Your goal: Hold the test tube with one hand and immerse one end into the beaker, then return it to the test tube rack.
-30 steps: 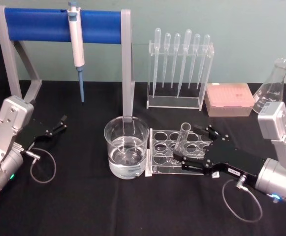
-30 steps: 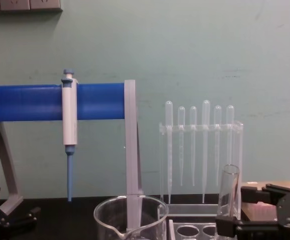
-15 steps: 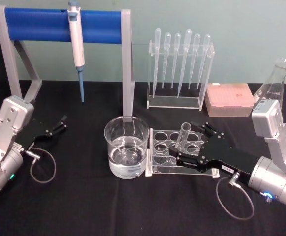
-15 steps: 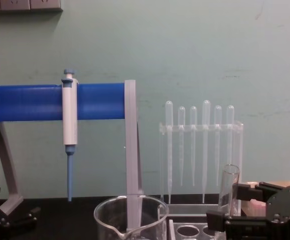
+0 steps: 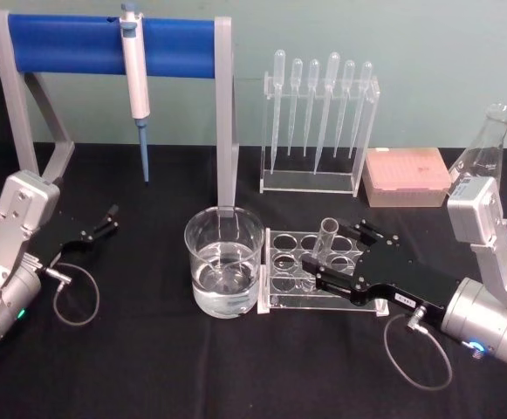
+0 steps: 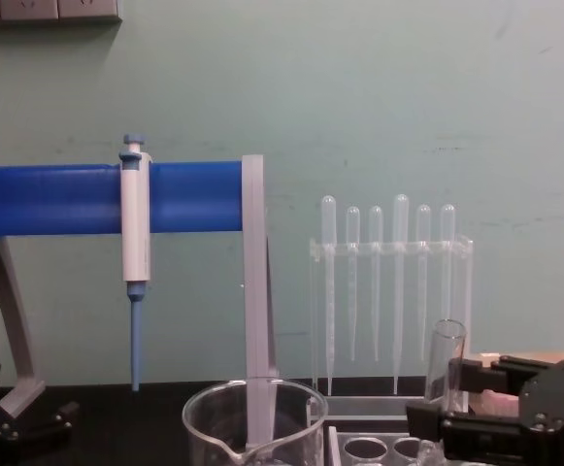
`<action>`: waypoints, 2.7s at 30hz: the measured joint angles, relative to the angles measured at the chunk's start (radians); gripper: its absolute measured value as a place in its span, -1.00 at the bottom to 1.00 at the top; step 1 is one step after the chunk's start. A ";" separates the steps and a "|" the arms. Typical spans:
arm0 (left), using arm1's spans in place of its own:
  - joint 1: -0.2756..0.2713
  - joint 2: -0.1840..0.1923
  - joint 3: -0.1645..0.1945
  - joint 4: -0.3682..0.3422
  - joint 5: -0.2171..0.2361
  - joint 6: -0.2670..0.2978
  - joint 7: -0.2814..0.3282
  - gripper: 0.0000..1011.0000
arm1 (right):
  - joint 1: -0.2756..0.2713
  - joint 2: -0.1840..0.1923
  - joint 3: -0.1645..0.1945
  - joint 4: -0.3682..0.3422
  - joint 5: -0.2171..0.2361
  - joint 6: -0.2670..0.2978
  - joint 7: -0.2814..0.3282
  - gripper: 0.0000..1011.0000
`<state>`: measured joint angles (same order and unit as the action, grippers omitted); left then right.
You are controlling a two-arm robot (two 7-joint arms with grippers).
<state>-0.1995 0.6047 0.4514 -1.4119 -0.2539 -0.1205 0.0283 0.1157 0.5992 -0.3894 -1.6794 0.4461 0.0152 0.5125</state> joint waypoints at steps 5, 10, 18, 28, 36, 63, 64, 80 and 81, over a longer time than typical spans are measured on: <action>0.000 0.000 0.000 0.000 0.000 0.000 0.000 0.98 | 0.000 0.000 0.000 -0.001 0.001 0.000 0.001 0.31; 0.000 0.000 0.000 0.000 0.000 0.000 0.000 0.98 | 0.000 0.001 0.001 -0.001 0.001 0.000 0.001 0.03; 0.000 0.000 0.000 0.000 0.000 0.000 0.000 0.98 | 0.000 0.001 0.001 -0.001 0.002 0.000 0.001 -0.47; 0.000 0.000 0.000 0.000 0.000 0.000 0.000 0.98 | 0.000 0.001 0.001 -0.001 0.002 0.000 0.001 -0.52; 0.000 0.000 0.000 0.000 0.000 0.000 0.000 0.98 | 0.009 0.000 0.003 0.001 0.020 0.024 0.011 -0.52; 0.000 0.000 0.000 0.000 0.000 0.000 0.000 0.98 | 0.166 0.073 -0.005 -0.087 0.123 0.221 0.003 -0.52; 0.000 0.000 0.000 0.000 0.000 0.000 0.000 0.98 | 0.171 0.076 -0.006 -0.090 0.123 0.225 0.002 -0.52; 0.000 0.000 0.000 0.000 0.000 0.000 0.000 0.98 | 0.254 0.125 -0.008 -0.109 0.179 0.284 0.007 -0.52; 0.000 0.000 0.000 0.000 0.000 0.000 0.000 0.98 | 0.256 0.127 -0.008 -0.110 0.181 0.285 0.007 -0.52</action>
<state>-0.1995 0.6047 0.4514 -1.4120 -0.2539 -0.1205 0.0283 0.3722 0.7260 -0.3974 -1.7892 0.6275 0.3003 0.5198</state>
